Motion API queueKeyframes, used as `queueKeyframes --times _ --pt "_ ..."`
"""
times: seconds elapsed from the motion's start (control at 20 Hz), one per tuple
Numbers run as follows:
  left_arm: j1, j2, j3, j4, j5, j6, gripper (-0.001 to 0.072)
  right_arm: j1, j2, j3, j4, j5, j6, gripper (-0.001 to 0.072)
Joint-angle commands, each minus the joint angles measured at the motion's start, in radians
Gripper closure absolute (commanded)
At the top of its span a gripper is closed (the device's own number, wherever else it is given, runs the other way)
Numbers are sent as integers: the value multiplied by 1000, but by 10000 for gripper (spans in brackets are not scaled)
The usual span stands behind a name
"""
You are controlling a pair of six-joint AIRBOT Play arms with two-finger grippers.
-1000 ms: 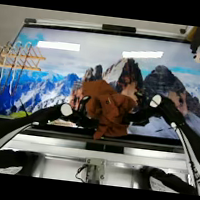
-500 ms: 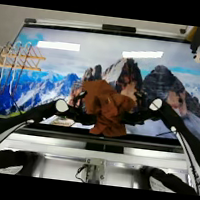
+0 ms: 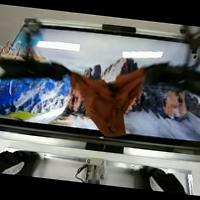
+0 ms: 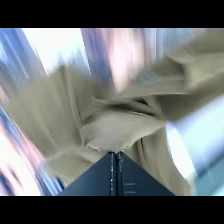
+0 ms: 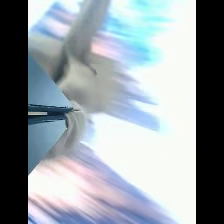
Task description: Fold the shirts.
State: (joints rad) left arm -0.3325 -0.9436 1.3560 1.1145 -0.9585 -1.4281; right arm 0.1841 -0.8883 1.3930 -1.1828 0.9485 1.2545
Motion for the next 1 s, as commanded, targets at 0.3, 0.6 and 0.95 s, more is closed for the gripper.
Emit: queueKeyframes --times 0.3,0.6,0.95 --pt "108 262 653 39 206 2 674 0 219 490 -164 -227 145 646" --pt "108 264 600 408 -197 -129 674 0 177 490 -424 -56 273 646" --pt "108 175 77 557 -247 -152 674 0 -237 490 -527 131 343 645"
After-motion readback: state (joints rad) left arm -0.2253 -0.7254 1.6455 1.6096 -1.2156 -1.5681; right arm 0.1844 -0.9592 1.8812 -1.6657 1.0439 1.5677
